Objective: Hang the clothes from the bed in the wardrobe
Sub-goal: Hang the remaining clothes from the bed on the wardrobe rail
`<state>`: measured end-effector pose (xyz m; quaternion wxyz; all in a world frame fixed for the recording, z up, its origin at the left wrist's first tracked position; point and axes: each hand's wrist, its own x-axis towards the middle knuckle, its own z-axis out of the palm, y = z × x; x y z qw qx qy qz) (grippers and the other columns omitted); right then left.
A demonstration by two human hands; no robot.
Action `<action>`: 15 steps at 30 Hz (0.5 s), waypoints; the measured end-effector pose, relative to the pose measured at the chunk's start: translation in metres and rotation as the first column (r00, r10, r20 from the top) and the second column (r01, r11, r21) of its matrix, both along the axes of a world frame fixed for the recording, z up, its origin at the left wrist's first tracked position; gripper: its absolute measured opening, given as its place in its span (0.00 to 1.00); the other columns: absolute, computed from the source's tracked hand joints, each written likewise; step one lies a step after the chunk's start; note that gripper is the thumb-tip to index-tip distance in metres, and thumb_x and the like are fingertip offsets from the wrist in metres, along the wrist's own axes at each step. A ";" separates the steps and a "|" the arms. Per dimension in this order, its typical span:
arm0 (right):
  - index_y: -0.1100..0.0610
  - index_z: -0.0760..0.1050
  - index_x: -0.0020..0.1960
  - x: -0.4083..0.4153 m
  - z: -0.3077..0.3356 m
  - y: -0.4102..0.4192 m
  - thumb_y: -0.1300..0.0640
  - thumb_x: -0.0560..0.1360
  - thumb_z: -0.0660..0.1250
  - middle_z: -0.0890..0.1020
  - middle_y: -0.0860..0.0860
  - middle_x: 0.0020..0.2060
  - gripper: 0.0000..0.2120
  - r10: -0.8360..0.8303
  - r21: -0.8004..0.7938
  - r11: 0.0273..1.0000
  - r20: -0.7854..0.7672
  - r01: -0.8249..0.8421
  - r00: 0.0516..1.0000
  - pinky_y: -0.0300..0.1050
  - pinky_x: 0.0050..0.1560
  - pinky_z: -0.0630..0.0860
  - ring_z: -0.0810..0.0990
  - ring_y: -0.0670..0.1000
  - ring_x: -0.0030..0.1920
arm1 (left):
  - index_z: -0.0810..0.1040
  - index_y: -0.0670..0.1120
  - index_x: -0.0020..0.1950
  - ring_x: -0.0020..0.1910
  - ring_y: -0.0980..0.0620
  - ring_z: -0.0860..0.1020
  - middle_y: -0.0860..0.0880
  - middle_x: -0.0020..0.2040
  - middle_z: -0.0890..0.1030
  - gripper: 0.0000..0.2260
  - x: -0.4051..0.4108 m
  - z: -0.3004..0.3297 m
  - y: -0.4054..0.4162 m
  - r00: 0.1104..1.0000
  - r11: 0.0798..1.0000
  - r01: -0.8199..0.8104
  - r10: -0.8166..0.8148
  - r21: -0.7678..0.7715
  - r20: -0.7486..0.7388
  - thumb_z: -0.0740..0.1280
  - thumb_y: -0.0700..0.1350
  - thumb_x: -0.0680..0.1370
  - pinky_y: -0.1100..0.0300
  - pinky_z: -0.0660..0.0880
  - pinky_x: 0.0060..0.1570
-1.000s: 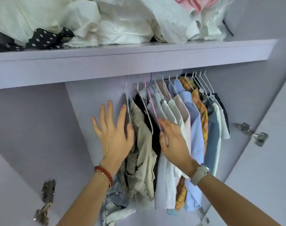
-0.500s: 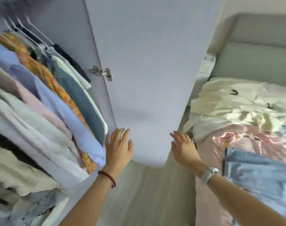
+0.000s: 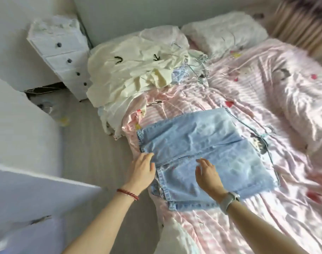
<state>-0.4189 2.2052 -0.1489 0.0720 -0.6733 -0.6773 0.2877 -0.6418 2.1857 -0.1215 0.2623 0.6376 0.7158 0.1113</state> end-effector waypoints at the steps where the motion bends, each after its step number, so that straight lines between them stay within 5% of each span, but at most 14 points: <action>1: 0.63 0.67 0.66 0.025 -0.008 0.002 0.63 0.77 0.57 0.71 0.59 0.65 0.18 -0.078 -0.028 0.997 0.004 0.078 0.997 0.46 0.64 0.60 0.68 0.60 0.65 | 0.67 0.42 0.69 0.67 0.46 0.67 0.44 0.67 0.69 0.18 0.022 -0.010 0.013 0.998 0.997 0.067 -0.066 -0.050 0.014 0.57 0.43 0.80 0.51 0.64 0.66; 8: 0.67 0.64 0.67 0.164 -0.062 0.008 0.65 0.77 0.55 0.71 0.67 0.62 0.19 -0.508 -0.165 0.842 0.076 0.513 0.858 0.52 0.61 0.62 0.69 0.65 0.62 | 0.61 0.48 0.73 0.69 0.47 0.62 0.47 0.73 0.60 0.21 0.145 -0.076 0.069 0.903 0.876 0.401 -0.427 -0.268 -0.045 0.56 0.47 0.80 0.51 0.67 0.63; 15: 0.70 0.59 0.68 0.260 -0.112 0.046 0.67 0.74 0.55 0.67 0.67 0.64 0.22 -0.645 -0.122 0.741 0.144 0.660 0.750 0.53 0.66 0.59 0.65 0.64 0.66 | 0.44 0.55 0.76 0.75 0.46 0.40 0.49 0.77 0.40 0.26 0.199 -0.145 0.082 0.783 0.702 0.479 -0.613 -0.527 -0.105 0.53 0.53 0.81 0.42 0.48 0.70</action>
